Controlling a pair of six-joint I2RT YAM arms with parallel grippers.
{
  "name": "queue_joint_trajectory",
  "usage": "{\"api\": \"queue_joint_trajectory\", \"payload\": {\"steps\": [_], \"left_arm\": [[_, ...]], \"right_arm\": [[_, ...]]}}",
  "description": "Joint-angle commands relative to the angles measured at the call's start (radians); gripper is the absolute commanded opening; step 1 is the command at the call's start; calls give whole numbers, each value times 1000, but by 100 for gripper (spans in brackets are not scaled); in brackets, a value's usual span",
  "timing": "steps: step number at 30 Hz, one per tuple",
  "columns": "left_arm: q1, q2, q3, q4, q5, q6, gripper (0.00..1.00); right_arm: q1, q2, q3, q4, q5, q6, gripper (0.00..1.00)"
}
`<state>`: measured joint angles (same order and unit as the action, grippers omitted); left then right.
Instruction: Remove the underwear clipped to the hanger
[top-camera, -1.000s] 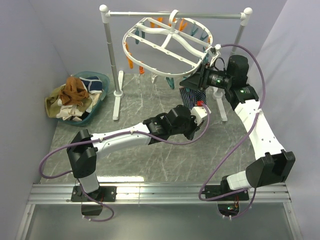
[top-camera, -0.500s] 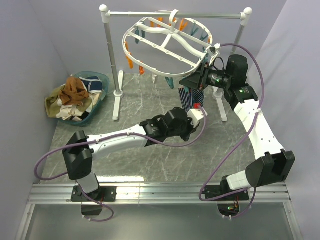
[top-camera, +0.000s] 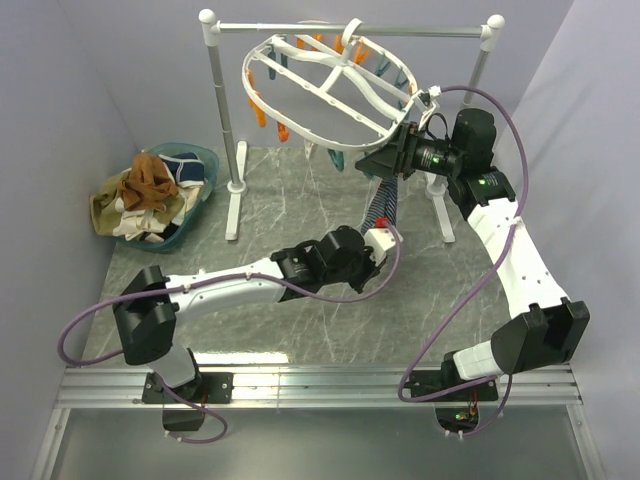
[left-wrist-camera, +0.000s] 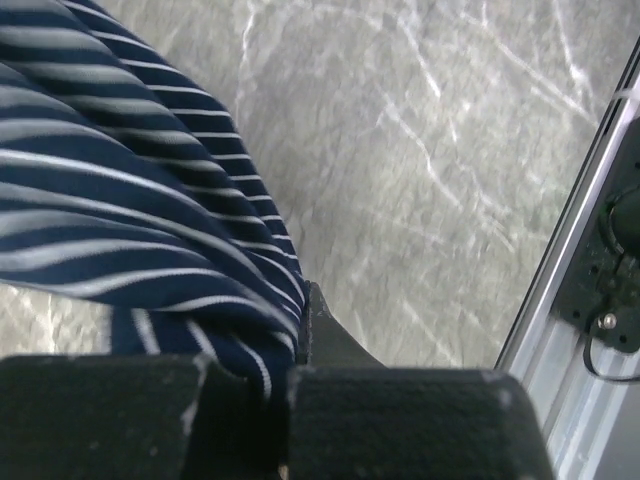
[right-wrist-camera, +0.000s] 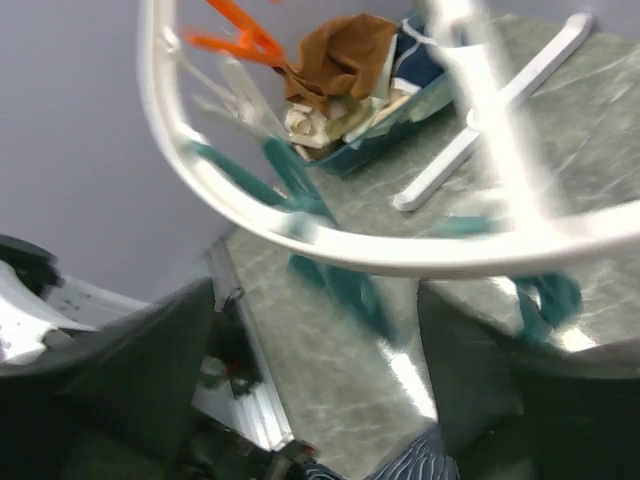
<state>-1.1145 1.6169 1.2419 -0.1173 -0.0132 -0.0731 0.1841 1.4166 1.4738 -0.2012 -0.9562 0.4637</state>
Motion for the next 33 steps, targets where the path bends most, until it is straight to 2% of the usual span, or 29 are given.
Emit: {"api": "queue_joint_trajectory", "payload": {"steps": [1, 2, 11, 15, 19, 21, 25, 29, 33], "left_arm": [[-16, -95, -36, 22, -17, -40, 0], [-15, -107, -44, 25, -27, -45, 0], [-15, -195, -81, 8, -44, -80, 0], [-15, -215, -91, -5, -47, -86, 0], [-16, -235, -105, -22, -47, -96, 0], [-16, -253, -99, -39, -42, -97, 0], [-15, -294, -73, -87, -25, -113, 0], [-16, -336, -61, -122, 5, -126, 0], [-18, -374, -62, -139, 38, -149, 0]], "right_arm": [[0, -2, 52, 23, 23, 1, 95], [0, -5, 54, 16, 28, -5, 100], [-60, -119, 42, -17, 59, -26, 100], [-107, -189, -1, 29, 65, -14, 100], [-173, -269, -81, 147, 89, 52, 100], [-179, -274, -86, 105, 164, 23, 100], [-213, -246, -84, 42, 212, -51, 100], [-229, -220, -118, 110, 166, -33, 96], [-227, -165, -102, 148, 50, -25, 89]]}}
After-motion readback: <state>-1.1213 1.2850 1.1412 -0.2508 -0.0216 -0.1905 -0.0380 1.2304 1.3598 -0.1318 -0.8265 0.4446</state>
